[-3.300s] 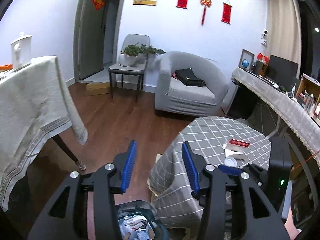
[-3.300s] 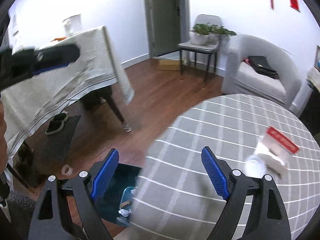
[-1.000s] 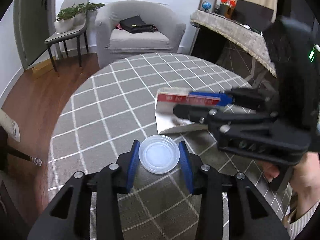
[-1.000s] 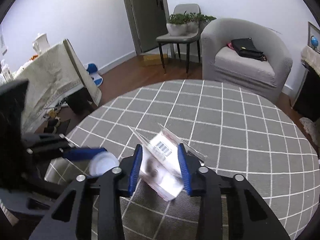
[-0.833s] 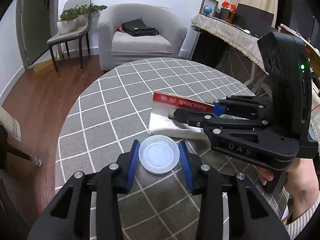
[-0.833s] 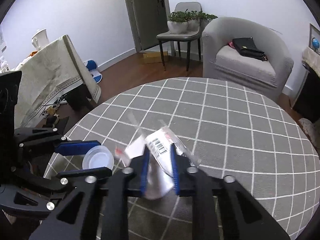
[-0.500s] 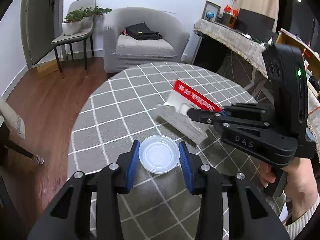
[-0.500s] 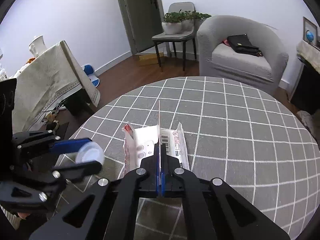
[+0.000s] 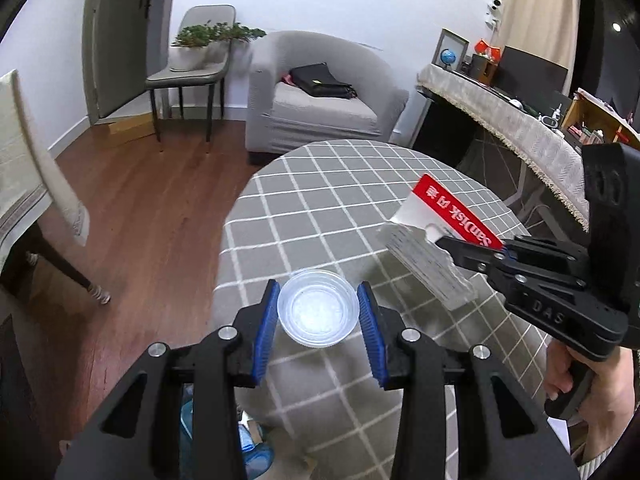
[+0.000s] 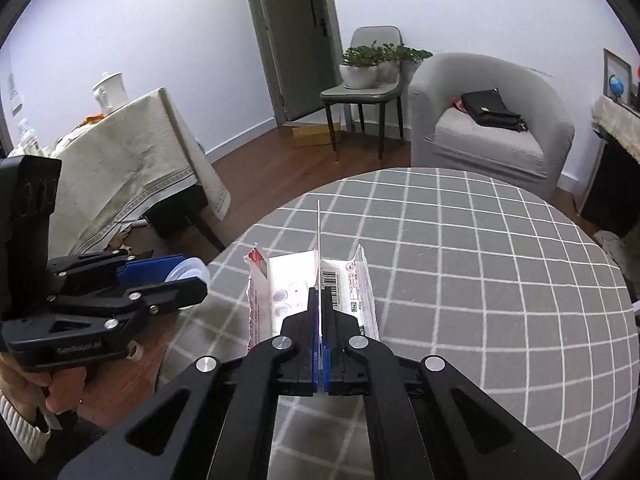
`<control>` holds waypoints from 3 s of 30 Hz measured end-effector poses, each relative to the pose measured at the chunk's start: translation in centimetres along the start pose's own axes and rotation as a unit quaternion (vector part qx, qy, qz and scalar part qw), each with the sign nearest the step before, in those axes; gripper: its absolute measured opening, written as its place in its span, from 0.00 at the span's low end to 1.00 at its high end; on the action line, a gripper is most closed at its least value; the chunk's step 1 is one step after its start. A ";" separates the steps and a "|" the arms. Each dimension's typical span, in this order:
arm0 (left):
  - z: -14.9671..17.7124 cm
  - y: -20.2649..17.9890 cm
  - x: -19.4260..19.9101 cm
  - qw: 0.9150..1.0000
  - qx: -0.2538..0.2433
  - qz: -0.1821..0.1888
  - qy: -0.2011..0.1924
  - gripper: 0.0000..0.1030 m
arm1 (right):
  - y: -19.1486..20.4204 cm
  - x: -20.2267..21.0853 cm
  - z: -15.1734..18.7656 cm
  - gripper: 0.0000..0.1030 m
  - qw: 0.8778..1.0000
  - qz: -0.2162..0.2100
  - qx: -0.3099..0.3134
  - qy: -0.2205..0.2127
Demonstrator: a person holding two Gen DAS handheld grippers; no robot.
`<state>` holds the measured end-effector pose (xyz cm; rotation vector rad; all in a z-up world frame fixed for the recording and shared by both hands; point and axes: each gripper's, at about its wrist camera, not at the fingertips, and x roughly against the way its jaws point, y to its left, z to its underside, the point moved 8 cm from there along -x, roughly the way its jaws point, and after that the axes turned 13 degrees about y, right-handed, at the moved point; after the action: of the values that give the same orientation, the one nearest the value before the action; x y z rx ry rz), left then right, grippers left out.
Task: Collect trash
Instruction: 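Carry the clear lid and SanDisk packaging with both tools over the teal bin, then open the left tool to drop the lid while the right tool drops the packaging into the bin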
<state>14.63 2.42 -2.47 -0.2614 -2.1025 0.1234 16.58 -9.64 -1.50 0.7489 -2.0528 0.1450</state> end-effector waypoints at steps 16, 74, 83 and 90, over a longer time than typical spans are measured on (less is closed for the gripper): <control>7.6 8.6 1.4 0.996 0.035 -0.078 0.034 0.41 | 10.5 -2.3 0.1 0.01 0.998 -0.028 0.053 0.022; 16.0 21.7 -0.1 0.977 0.144 -0.088 0.130 0.48 | 20.6 -20.1 5.3 0.01 0.974 -0.033 0.070 0.213; 12.9 21.1 4.4 0.983 0.143 -0.089 0.068 0.38 | 20.5 -22.5 7.5 0.01 0.965 -0.033 0.069 0.250; 11.2 20.4 7.0 0.987 0.133 -0.084 0.032 0.33 | 20.8 -24.0 9.1 0.01 0.958 -0.027 0.081 0.273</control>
<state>4.38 24.06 -6.38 0.0710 -2.0079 0.2877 7.78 14.63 -22.14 0.7629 -1.5049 0.4428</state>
